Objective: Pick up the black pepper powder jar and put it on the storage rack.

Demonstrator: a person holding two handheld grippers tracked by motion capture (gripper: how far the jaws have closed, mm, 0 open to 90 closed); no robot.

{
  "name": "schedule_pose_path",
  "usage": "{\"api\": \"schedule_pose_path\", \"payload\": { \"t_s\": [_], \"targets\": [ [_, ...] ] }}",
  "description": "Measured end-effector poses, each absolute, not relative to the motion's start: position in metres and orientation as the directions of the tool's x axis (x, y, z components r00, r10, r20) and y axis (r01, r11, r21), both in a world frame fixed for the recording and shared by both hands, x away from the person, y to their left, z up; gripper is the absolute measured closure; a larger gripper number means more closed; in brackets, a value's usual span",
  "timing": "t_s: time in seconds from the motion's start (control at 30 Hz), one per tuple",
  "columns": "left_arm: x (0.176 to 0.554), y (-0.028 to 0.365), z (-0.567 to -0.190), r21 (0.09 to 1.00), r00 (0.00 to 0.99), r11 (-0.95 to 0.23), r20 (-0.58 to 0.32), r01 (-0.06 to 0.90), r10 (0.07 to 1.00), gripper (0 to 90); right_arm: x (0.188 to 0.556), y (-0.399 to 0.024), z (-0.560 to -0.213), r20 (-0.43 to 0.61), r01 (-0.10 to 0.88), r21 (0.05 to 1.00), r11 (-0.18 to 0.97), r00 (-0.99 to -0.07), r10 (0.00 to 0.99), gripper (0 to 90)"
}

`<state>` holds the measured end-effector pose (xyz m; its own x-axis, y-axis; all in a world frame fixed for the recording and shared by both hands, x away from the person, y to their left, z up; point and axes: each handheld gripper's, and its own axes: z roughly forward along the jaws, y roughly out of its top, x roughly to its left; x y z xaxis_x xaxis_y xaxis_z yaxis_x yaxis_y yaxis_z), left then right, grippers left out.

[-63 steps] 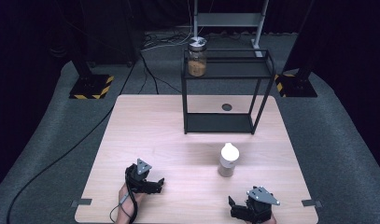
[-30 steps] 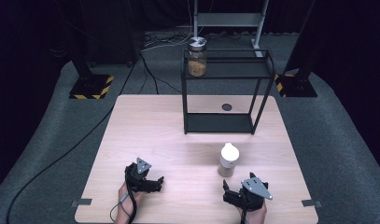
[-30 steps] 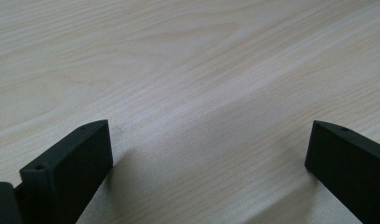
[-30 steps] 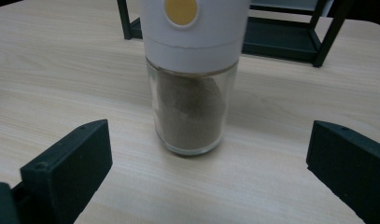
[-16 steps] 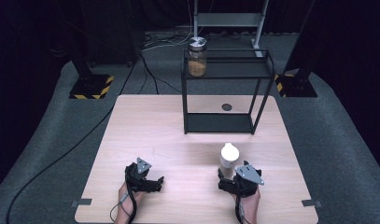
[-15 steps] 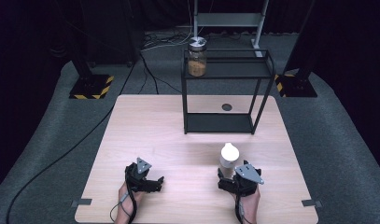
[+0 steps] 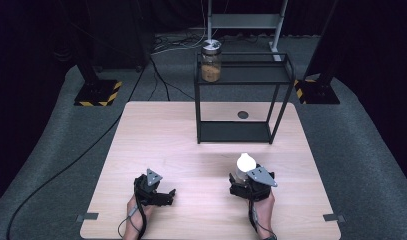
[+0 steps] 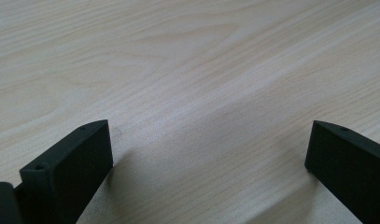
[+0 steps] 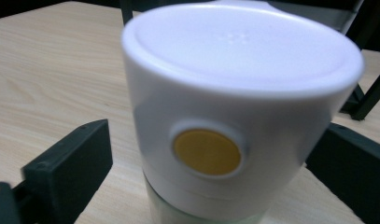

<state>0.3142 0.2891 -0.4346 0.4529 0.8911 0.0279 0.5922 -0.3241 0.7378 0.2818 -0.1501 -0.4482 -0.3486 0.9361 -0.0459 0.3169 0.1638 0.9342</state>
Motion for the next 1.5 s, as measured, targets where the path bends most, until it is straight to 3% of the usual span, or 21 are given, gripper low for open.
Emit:
{"api": "schedule_pose_path", "payload": {
  "t_s": [0.03, 0.1, 0.67, 1.5],
  "targets": [
    [0.314, 0.289, -0.435, 0.738, 0.453, -0.324, 0.028, 0.592, 0.891, 0.5, 0.28, -0.15, -0.451, -0.04, 0.305, 0.94, 0.151, -0.343, 0.939, 19.1],
    [0.314, 0.289, -0.435, 0.738, 0.454, -0.325, 0.028, 0.592, 0.891, 0.5, 0.28, -0.154, -0.453, -0.011, 0.296, 0.947, 0.122, -0.351, 0.936, 29.1],
    [0.316, 0.291, -0.434, 0.734, 0.461, -0.326, 0.02, 0.595, 0.887, 0.6, 0.282, -0.167, -0.451, 0.021, 0.302, 0.948, 0.096, -0.361, 0.932, 29.9],
    [0.316, 0.29, -0.435, 0.738, 0.464, -0.329, 0.025, 0.589, 0.885, 0.6, 0.279, -0.187, -0.408, -0.019, 0.24, 0.964, 0.114, -0.367, 0.93, 29.8]
  ]
}}
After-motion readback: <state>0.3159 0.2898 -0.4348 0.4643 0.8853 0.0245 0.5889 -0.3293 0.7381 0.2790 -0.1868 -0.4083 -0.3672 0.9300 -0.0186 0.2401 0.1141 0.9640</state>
